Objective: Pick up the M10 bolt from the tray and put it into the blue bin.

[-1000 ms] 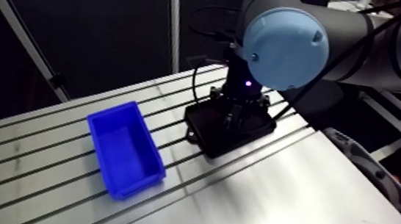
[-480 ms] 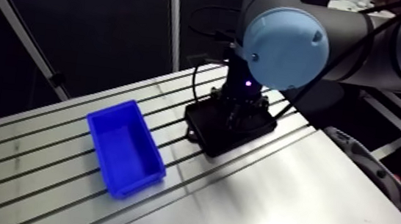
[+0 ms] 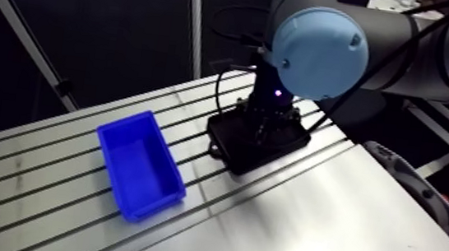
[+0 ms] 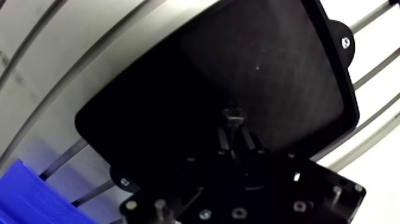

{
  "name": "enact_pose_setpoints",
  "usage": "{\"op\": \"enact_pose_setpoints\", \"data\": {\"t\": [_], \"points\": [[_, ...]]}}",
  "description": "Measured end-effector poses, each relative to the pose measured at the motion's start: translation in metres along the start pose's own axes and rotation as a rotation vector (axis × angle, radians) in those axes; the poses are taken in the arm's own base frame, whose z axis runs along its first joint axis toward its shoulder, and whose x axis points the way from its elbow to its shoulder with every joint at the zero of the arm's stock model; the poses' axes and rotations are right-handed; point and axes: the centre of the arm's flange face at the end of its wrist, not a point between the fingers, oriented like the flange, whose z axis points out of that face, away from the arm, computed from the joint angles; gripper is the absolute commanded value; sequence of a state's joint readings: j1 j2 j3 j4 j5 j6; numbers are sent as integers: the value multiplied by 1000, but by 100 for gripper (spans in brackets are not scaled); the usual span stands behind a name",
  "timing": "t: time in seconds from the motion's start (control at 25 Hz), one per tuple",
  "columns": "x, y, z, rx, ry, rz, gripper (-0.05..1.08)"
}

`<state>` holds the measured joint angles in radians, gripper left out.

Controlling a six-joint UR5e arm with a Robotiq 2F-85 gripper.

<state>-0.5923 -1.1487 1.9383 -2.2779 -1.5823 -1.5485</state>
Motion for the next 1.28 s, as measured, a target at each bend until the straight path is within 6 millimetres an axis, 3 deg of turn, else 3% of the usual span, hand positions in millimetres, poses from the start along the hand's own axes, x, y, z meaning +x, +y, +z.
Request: {"op": "enact_pose_setpoints", "data": {"t": [0.32, 0.56, 0.8, 1.04, 1.28], "points": [[2, 0, -2, -1, 16, -1, 83], [2, -1, -15, 2, 40, -5, 96], [-6, -2, -63, 5, 84, -21, 106], [-20, -3, -115, -4, 118, -113, 107], [-35, -21, -162, -19, 163, -276, 106]]}}
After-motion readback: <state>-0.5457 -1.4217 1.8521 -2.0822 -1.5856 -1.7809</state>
